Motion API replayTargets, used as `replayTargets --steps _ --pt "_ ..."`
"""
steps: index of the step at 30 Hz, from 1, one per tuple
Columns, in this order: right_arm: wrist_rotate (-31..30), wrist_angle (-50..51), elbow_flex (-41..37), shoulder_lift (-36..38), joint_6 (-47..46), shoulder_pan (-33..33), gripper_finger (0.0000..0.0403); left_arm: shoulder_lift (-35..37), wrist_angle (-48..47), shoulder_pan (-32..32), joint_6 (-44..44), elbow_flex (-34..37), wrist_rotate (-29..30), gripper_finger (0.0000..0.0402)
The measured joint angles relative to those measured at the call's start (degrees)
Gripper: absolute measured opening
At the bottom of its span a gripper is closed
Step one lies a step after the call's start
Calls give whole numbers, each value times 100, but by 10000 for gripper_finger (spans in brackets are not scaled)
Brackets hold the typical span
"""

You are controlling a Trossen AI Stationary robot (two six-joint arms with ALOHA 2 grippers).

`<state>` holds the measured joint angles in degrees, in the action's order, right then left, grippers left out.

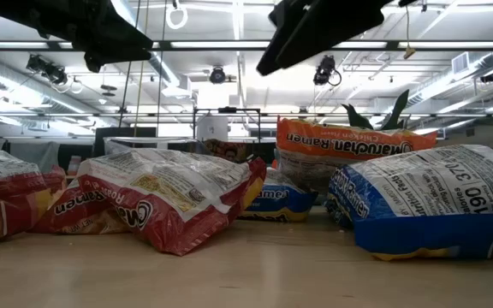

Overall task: Sort Maruchan noodles
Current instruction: Put the orange noodle pack into the green bin

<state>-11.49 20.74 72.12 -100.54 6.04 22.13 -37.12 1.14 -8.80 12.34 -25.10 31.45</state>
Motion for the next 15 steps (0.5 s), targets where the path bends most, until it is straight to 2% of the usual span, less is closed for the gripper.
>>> replayTargets --steps 7,15 --pt "428 -45 0 -541 153 -58 224 -2 -68 0 -165 0 -27 172" --pt "104 106 0 -628 498 -170 175 -1 -65 0 -110 0 90 172"
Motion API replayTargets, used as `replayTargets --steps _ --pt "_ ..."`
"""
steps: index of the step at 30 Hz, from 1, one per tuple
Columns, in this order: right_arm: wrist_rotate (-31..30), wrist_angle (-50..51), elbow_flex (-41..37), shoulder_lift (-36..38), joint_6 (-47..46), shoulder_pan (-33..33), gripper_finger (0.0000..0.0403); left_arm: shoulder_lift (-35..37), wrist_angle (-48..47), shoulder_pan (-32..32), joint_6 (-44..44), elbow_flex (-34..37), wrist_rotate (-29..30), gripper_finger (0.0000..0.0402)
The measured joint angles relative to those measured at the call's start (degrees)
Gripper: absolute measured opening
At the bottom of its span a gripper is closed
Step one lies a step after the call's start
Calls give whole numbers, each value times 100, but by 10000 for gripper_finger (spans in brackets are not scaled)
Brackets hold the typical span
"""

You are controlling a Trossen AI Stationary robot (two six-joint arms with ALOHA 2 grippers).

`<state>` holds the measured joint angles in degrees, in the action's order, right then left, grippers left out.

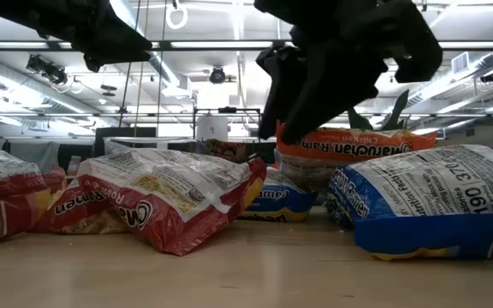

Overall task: Sort Maruchan noodles
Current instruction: Put the orange noodle pack into the green bin

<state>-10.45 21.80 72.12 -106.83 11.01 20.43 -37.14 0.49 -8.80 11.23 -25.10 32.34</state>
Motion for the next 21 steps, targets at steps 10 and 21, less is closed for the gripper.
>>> replayTargets --steps 10,21 --pt "4 285 0 0 395 -111 38 0 -4 -9 14 0 -1 172" --pt "-1152 502 0 440 737 -118 7 -1 -7 -7 159 0 -3 172"
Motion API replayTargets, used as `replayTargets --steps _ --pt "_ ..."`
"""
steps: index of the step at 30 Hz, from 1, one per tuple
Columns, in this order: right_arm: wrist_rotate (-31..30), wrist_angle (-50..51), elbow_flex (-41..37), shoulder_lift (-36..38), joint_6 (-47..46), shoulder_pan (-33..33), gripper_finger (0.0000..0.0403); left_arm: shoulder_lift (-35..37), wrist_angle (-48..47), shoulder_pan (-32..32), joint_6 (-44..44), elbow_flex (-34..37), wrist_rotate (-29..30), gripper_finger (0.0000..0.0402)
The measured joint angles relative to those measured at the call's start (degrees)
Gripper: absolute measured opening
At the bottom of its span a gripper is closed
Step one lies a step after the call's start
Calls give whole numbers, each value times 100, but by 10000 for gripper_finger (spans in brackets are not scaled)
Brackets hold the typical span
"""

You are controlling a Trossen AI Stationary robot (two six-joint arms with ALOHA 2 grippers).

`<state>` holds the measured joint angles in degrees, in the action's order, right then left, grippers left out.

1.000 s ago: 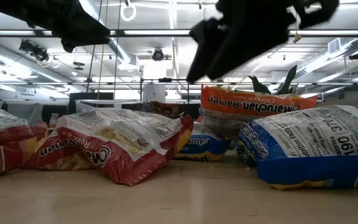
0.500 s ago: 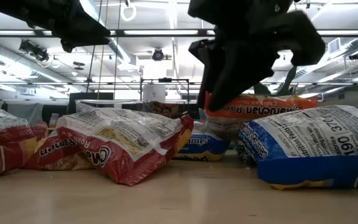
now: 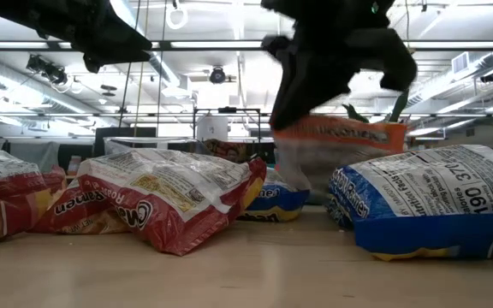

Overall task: Sort Maruchan noodles
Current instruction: Put the orange noodle pack into the green bin

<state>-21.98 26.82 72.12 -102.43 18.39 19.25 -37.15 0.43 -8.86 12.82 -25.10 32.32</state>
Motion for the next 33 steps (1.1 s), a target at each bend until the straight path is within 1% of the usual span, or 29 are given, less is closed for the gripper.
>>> replayTargets --steps 5,12,17,20,23,27,28,31,32,33 --pt "-1048 335 0 696 53 0 10 2 0 0 -2 0 0 172" --pt "-1971 283 0 1856 286 -53 7 0 0 0 -9 0 0 172" --pt "-2477 421 0 2539 508 -449 8 2 0 0 -13 0 2 172" --pt "-2460 454 0 2817 615 -910 8 2 0 0 -15 0 2 172" --pt "-2078 829 2 2967 535 -1491 8 0 -8 0 -15 0 2 172" --pt "-1470 1739 2 2943 -60 -2245 8 2 -102 2 -15 0 2 172" --pt "-1382 2020 2 2897 -192 -2395 8 2 -138 2 -15 0 2 172" --pt "-1369 2653 -4 2776 -502 -2723 8 0 -210 0 -13 0 2 172" --pt "-1347 2699 -2 2758 -564 -2804 8 2 -200 2 -13 0 3 172" --pt "-1166 2717 -2 2738 -618 -2899 8 2 -199 2 -11 0 2 172"
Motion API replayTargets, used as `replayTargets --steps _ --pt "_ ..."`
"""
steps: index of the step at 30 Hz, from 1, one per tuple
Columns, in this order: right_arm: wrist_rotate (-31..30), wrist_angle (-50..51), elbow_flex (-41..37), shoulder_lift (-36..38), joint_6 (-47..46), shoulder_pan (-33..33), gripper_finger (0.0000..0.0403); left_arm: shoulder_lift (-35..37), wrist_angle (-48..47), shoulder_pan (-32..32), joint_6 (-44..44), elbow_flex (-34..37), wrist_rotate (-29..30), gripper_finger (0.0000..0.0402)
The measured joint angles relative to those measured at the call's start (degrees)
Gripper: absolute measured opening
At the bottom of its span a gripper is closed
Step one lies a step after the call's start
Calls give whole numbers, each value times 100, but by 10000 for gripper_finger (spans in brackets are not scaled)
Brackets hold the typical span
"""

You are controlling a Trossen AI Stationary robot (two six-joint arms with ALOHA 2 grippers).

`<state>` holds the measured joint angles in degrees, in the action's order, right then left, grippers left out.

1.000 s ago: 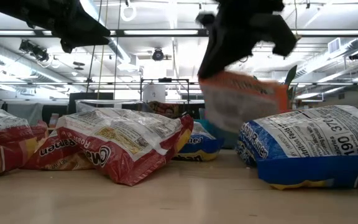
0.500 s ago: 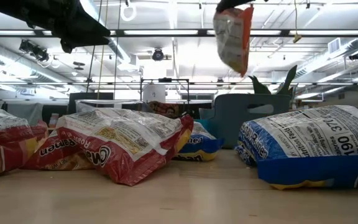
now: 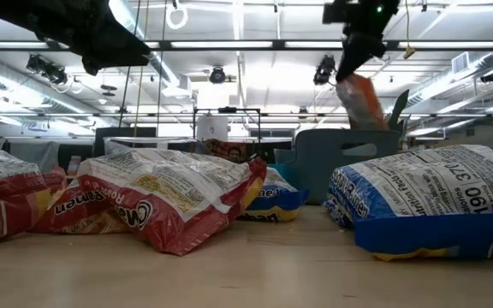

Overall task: Sort Maruchan noodles
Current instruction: Put the orange noodle pack into the green bin, then put the red noodle pack into the transparent bin

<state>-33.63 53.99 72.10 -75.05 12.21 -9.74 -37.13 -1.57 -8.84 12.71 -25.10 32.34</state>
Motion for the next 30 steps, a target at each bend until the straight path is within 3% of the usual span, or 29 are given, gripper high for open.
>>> replayTargets --steps 5,17,24,30 --pt "1257 -109 2 -247 -179 -307 21 -2 40 0 16 0 0 172" --pt "1184 55 2 -994 -224 -336 90 0 -79 0 157 0 -7 172" --pt "589 827 2 -317 -840 122 91 -173 -93 0 473 0 -523 172" --pt "1737 517 2 376 -1736 715 93 -875 247 0 631 -4 -1282 172"
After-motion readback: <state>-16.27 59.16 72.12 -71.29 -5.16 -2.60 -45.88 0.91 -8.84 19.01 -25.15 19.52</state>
